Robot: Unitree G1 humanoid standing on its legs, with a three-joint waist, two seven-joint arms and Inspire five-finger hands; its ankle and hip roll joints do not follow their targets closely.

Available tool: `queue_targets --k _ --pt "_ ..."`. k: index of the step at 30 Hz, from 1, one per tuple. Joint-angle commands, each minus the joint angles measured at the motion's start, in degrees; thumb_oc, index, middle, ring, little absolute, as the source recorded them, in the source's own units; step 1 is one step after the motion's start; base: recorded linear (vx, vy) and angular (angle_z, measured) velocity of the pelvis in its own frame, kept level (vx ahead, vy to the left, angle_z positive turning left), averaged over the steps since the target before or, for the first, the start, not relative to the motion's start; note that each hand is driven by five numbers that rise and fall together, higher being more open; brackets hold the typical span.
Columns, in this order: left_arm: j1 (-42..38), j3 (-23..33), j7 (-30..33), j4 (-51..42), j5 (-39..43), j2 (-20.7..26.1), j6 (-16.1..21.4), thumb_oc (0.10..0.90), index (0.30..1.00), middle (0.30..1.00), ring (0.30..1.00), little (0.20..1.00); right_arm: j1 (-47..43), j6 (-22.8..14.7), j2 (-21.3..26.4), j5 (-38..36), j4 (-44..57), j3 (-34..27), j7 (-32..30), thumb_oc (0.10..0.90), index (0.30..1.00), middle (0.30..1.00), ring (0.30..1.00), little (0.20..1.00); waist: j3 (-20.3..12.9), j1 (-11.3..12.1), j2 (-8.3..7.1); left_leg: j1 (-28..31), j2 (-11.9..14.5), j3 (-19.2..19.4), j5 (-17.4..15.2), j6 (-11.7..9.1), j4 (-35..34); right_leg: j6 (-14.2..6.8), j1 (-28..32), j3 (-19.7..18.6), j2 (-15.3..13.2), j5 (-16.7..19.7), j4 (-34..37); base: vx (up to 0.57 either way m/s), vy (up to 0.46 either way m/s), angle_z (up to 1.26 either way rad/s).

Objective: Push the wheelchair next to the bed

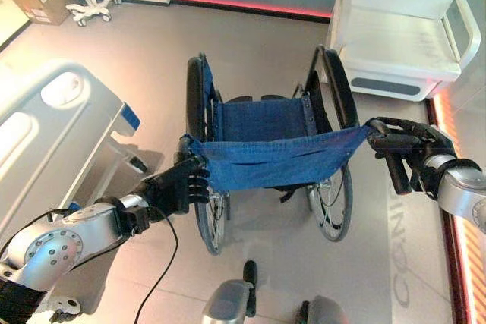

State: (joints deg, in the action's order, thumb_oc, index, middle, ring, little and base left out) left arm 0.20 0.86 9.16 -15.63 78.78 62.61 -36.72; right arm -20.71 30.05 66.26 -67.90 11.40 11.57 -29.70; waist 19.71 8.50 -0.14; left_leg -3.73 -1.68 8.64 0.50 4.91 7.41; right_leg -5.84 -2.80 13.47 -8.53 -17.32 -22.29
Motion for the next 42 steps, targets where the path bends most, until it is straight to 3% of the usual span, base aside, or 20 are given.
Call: queue_targets --k 1,6,9,15,17,18,19,20,21,22,24,26,27,29,32,34,36,39,41,42 --pt "-1.90 10.85 2.27 6.90 -5.06 3.99 9.31 0.400 0.300 0.300 0.300 0.300 -2.20 -3.03 1.21 -2.37 3.04 2.35 9.58 0.400 0.300 0.300 0.300 0.300 -2.62 -1.61 -1.20 -5.18 -2.02 -1.41 -1.09 -4.99 5.50 1.06 3.69 0.52 4.10 13.34 12.67 0.13 -0.087 -0.02" --pt "-3.61 9.30 2.88 7.27 -4.51 5.17 11.89 0.400 0.300 0.300 0.300 0.300 -5.26 -4.17 3.78 -4.26 3.25 2.35 9.04 0.400 0.300 0.300 0.300 0.300 0.32 -5.09 -2.40 -2.02 -3.10 -1.60 -5.78 -4.27 7.25 -3.84 -3.94 -3.73 0.04 24.79 21.88 0.20 -0.112 0.31" --pt "-2.40 10.32 2.64 6.41 -4.58 6.13 11.33 0.400 0.300 0.300 0.300 0.300 -3.54 -3.34 4.22 -5.99 5.46 -0.06 7.69 0.400 0.300 0.300 0.300 0.300 0.21 -7.08 -2.60 2.98 -2.88 -2.26 -9.48 -3.69 6.97 -5.64 -8.55 -4.71 -1.09 28.32 24.02 0.51 -0.218 0.31" --pt "-2.14 10.76 1.87 6.15 -5.66 4.97 10.39 0.400 0.300 0.300 0.300 0.300 -4.41 -0.85 4.34 -6.39 4.41 -1.06 8.77 0.400 0.300 0.300 0.300 0.300 -2.12 -7.94 -3.40 6.46 -1.90 -2.72 -13.42 -3.23 10.83 -4.56 -8.04 -3.50 -0.34 26.58 20.25 0.57 -0.220 0.60" --pt "-1.75 10.75 1.87 5.31 -4.90 3.89 10.30 0.400 0.300 0.300 0.300 0.300 -4.25 0.96 5.15 -6.49 3.93 -1.76 9.47 0.400 0.300 0.300 0.300 0.300 -4.13 -9.09 -2.49 9.87 0.83 -3.81 -8.85 -5.76 12.80 -2.05 -8.10 -2.78 1.95 24.63 16.99 0.48 -0.144 0.60" --pt "-1.79 10.53 2.15 4.97 -4.79 3.15 10.18 0.400 0.300 0.300 0.300 0.300 -4.72 1.83 5.27 -5.99 3.59 -1.53 9.85 0.400 0.300 0.300 0.300 0.300 -5.12 -9.49 -1.83 10.75 2.61 -4.27 -2.83 -8.08 14.73 -0.56 -7.32 -1.72 3.32 23.72 17.09 0.49 -0.220 0.36" --pt "-1.79 10.32 2.50 4.58 -4.57 2.43 10.08 0.400 0.300 0.300 0.300 0.300 -5.00 2.52 5.72 -4.86 3.50 -1.31 10.78 0.400 0.300 0.300 0.300 0.300 -5.68 -9.61 -1.94 10.03 3.30 -4.76 1.52 -9.47 22.71 1.27 -6.13 -1.10 4.22 22.47 17.13 0.41 -0.240 0.46" --pt "-1.98 10.07 2.92 4.19 -4.60 1.57 9.87 0.400 0.300 0.300 0.300 0.300 -5.59 2.79 6.13 -3.89 3.35 -0.70 11.40 0.400 0.300 0.300 0.300 0.300 -6.01 -9.48 -2.58 6.75 2.33 -5.90 4.93 -10.40 31.20 2.61 -4.87 -0.71 4.29 21.66 17.43 0.33 -0.236 0.35" --pt "-2.03 9.95 3.05 4.04 -4.72 1.09 9.83 0.400 0.300 0.300 0.300 0.300 -6.18 2.81 6.57 -4.01 3.23 -0.21 11.45 0.400 0.300 0.300 0.300 0.300 -5.75 -9.16 -2.75 4.09 1.72 -6.16 6.00 -11.04 37.09 3.26 -3.83 -0.67 4.56 21.02 17.44 0.37 -0.267 0.22" --pt "-1.85 10.10 2.81 3.90 -4.68 0.21 9.21 0.400 0.300 0.300 0.300 0.300 -7.90 3.25 7.51 -4.58 2.74 1.02 11.80 0.400 0.300 0.300 0.300 0.300 -4.97 -8.10 -3.54 -3.53 -0.12 -5.94 7.46 -11.53 48.14 4.45 -1.51 -0.85 4.76 19.48 17.11 0.35 -0.236 -0.09" --pt "-1.33 10.94 2.56 3.81 -4.97 -0.32 8.03 0.400 0.300 0.300 0.300 0.300 -8.66 3.63 8.03 -5.65 2.78 1.49 11.73 0.400 0.300 0.300 0.300 0.300 -4.22 -7.19 -4.17 -9.30 -0.86 -5.44 6.41 -10.49 50.61 4.81 0.30 -1.18 5.11 18.77 16.85 0.40 -0.184 0.02" --pt "2.02 13.11 1.83 3.43 -6.08 -0.93 7.93 0.400 0.300 0.300 0.300 0.300 -8.25 4.42 8.89 -6.55 3.95 1.02 12.86 0.400 0.300 0.300 0.300 0.300 -2.70 -5.21 -4.23 -13.12 -1.21 -5.30 3.45 -8.52 45.89 4.34 2.96 -2.56 6.22 18.31 16.30 0.49 -0.087 -0.13" --pt "4.73 15.33 1.57 3.29 -6.11 -0.83 8.54 0.400 0.300 0.300 0.300 0.300 -8.95 4.55 8.95 -6.77 4.77 1.82 13.10 0.400 0.300 0.300 0.300 0.300 -1.86 -3.83 -4.06 -12.37 -1.17 -4.72 3.40 -7.91 39.10 3.79 4.63 -3.86 7.12 17.57 16.05 0.44 -0.010 -0.31" --pt "7.01 17.33 0.74 4.24 -7.27 -0.44 9.30 0.400 0.300 0.300 0.300 0.300 -10.44 4.34 8.18 -6.51 4.47 3.48 13.32 0.400 0.300 0.300 0.300 0.300 -1.74 -2.28 -3.21 -13.67 -0.05 -4.03 6.98 -8.30 28.13 4.12 6.34 -4.75 9.12 16.14 15.79 0.51 0.030 -0.46" --pt "8.79 17.81 0.16 6.36 -14.34 -0.83 11.55 0.400 0.300 0.300 0.300 0.300 -13.26 2.35 4.72 -4.01 0.83 8.30 14.67 0.400 0.300 0.300 0.300 0.300 -1.81 0.39 -0.64 -15.04 3.26 -1.71 15.29 -10.91 6.12 5.34 12.16 -6.18 13.66 11.73 15.82 0.61 0.082 -0.59" --pt "8.45 17.31 0.92 6.30 -15.77 -0.90 12.04 0.400 0.300 0.300 0.300 0.300 -12.07 1.27 2.99 -2.45 0.07 8.53 15.05 0.400 0.300 0.300 0.300 0.300 -1.96 1.40 0.01 -15.75 3.91 -0.71 16.73 -11.40 -1.17 5.62 15.94 -7.25 15.04 9.38 16.08 0.55 0.075 -0.38" --pt "6.90 17.15 1.95 6.82 -16.39 -0.24 11.86 0.400 0.300 0.300 0.300 0.300 -10.31 0.66 0.85 -0.15 -0.02 8.05 15.40 0.400 0.300 0.300 0.300 0.300 -2.08 2.10 0.07 -15.34 3.84 0.17 15.96 -11.13 -3.07 5.57 18.77 -7.97 14.92 6.47 15.31 0.55 0.101 -0.29" --pt "4.35 17.36 3.15 8.53 -15.04 1.11 11.17 0.400 0.300 0.300 0.300 0.300 -8.63 -0.03 -2.47 2.55 0.26 8.51 15.73 0.400 0.300 0.300 0.300 0.300 -4.06 2.75 -0.46 -12.70 2.45 0.71 10.52 -8.83 -4.68 3.28 20.60 -8.53 13.34 4.15 11.70 0.56 0.136 -0.52" --pt "3.22 17.55 3.20 9.78 -14.23 1.62 10.27 0.400 0.300 0.300 0.300 0.300 -6.40 -0.20 -4.24 4.22 0.85 7.68 16.59 0.400 0.300 0.300 0.300 0.300 -5.38 3.19 -1.60 -12.18 0.29 0.10 7.97 -6.78 -1.24 0.89 21.26 -9.11 11.86 6.85 6.20 0.52 0.143 -0.67" --pt "2.52 17.33 2.50 10.42 -14.58 1.69 9.40 0.400 0.300 0.300 0.300 0.300 -5.34 -0.13 -4.85 4.58 1.47 7.22 16.45 0.400 0.300 0.300 0.300 0.300 -6.22 3.50 -2.14 -12.00 -0.87 -0.15 6.44 -5.34 0.44 -0.77 20.19 -9.01 11.25 10.40 0.62 0.40 0.135 -0.27"
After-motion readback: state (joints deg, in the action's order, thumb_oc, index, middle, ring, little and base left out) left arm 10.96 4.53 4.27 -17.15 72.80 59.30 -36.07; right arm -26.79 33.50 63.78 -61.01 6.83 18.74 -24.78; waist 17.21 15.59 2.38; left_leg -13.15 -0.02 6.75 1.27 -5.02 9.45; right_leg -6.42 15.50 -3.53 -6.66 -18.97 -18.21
